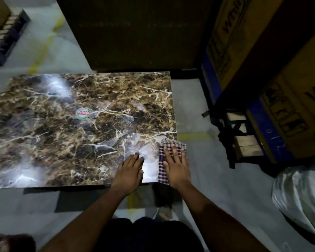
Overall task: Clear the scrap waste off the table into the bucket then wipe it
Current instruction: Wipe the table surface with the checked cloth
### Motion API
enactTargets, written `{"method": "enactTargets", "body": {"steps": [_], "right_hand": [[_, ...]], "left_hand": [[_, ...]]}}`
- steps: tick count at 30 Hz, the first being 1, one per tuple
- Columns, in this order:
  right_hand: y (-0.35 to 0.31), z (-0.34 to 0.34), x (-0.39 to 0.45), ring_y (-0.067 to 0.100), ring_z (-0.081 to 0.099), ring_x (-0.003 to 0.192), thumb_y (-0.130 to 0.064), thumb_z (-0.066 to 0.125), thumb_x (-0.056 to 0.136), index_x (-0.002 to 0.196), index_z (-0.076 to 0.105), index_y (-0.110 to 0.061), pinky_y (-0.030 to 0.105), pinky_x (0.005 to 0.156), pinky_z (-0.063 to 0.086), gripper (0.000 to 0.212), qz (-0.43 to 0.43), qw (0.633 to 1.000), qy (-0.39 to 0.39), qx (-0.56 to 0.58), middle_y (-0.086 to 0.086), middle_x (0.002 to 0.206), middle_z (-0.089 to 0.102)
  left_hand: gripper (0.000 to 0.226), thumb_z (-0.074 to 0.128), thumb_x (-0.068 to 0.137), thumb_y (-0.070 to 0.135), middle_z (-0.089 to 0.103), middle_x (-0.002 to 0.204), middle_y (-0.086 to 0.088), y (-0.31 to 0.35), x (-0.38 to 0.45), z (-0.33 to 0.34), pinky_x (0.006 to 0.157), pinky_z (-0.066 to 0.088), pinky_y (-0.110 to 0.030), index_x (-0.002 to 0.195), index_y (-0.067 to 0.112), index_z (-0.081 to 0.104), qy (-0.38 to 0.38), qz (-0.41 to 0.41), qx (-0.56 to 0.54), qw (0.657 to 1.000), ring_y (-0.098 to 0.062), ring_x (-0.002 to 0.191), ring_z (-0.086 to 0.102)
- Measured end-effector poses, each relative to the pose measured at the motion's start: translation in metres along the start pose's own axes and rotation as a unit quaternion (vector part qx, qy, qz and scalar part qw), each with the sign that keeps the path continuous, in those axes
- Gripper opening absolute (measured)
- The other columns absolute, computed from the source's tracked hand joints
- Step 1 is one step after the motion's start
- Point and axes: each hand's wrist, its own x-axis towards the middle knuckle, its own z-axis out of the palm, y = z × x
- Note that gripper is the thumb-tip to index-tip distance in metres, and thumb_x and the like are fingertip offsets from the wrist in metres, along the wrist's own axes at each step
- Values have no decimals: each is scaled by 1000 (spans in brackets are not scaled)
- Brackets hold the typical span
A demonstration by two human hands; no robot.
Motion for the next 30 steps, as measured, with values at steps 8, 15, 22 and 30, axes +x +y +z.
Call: {"method": "enactTargets", "body": {"steps": [8, 15, 22, 30], "right_hand": [[3, -31, 82, 47, 32, 137, -43, 25, 110, 158, -6, -46, 49, 106, 40, 57, -18, 999, -23, 17, -10, 168, -18], [31, -91, 166, 37, 42, 138, -14, 50, 98, 153, 37, -22, 41, 108, 41, 57, 45, 997, 58, -33, 17, 156, 35], [55, -141, 157, 38, 56, 126, -14, 47, 104, 135, 61, -7, 34, 104, 40, 35, 163, 948, 124, 242, 21, 137, 60], [-30, -167, 67, 29, 72, 70, -40, 36, 103, 100, 74, 0, 35, 58, 61, 55, 217, 497, -54, 838, 23, 84, 72]], "left_hand": [[56, 35, 101, 43, 25, 165, 0, -5, 11, -1, 115, 34, -46, 154, 26, 33, -33, -10, 10, 999, -27, 148, 27], [60, 40, 101, 41, 11, 168, 9, -7, 9, -12, 120, 25, -42, 158, 30, 25, -72, -26, 6, 997, -19, 152, 17], [66, 37, 87, 49, 34, 161, 6, -19, 25, -26, 117, 27, -36, 150, 30, 41, -71, -56, -57, 994, -21, 145, 30], [45, 53, 99, 27, 63, 134, -2, -18, 47, -61, 91, 40, -16, 143, 17, 50, -41, -56, -202, 977, -10, 118, 59]]}}
